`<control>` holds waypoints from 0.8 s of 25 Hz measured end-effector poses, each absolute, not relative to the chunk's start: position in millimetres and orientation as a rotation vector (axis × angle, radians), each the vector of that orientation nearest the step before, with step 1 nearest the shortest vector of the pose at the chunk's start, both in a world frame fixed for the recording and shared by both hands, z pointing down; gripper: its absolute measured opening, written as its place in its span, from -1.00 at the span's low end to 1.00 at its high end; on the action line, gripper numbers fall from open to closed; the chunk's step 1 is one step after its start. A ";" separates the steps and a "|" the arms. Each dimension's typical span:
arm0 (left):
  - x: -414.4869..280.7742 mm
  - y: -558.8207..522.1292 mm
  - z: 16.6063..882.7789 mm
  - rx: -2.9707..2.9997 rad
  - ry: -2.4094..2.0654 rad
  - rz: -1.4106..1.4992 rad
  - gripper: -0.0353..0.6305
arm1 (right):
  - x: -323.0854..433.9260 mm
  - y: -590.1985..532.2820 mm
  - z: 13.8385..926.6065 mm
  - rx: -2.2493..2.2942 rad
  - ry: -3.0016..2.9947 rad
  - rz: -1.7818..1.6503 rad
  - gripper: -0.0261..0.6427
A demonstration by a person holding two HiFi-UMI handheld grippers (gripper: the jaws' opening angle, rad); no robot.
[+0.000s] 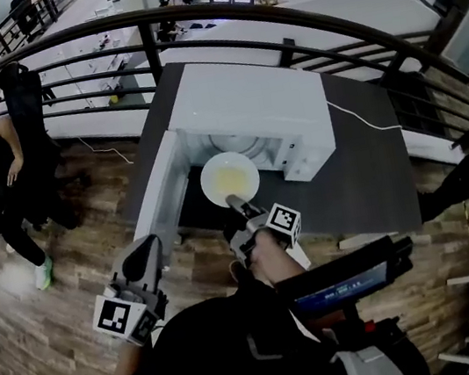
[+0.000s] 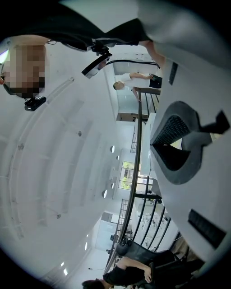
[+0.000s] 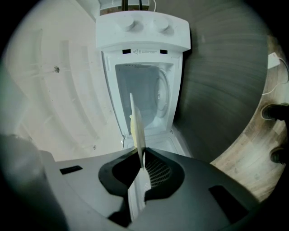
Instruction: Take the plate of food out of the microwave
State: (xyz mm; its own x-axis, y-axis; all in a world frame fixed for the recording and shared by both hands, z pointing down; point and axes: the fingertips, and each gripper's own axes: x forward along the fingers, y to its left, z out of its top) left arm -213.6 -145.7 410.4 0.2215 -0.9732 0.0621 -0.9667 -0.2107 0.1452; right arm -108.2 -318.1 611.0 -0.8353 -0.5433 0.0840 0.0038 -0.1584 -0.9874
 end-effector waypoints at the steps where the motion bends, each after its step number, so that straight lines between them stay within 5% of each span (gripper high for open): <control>1: -214.3 -141.0 411.9 2.339 -1.863 -0.071 -0.88 | -106.6 -312.0 609.7 -0.606 1.750 -2.043 -0.85; 20: -191.4 -90.1 414.2 2.475 -1.646 -0.084 -0.88 | -58.7 -209.5 557.1 -0.633 1.788 -1.923 -0.85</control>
State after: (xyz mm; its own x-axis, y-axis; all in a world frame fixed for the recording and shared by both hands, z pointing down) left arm -191.4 -90.1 414.2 0.3898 -0.9198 0.0456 -0.9103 -0.3773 0.1704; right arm -58.7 -209.5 557.1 -0.7997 -0.5993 0.0354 0.0084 -0.0701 -0.9975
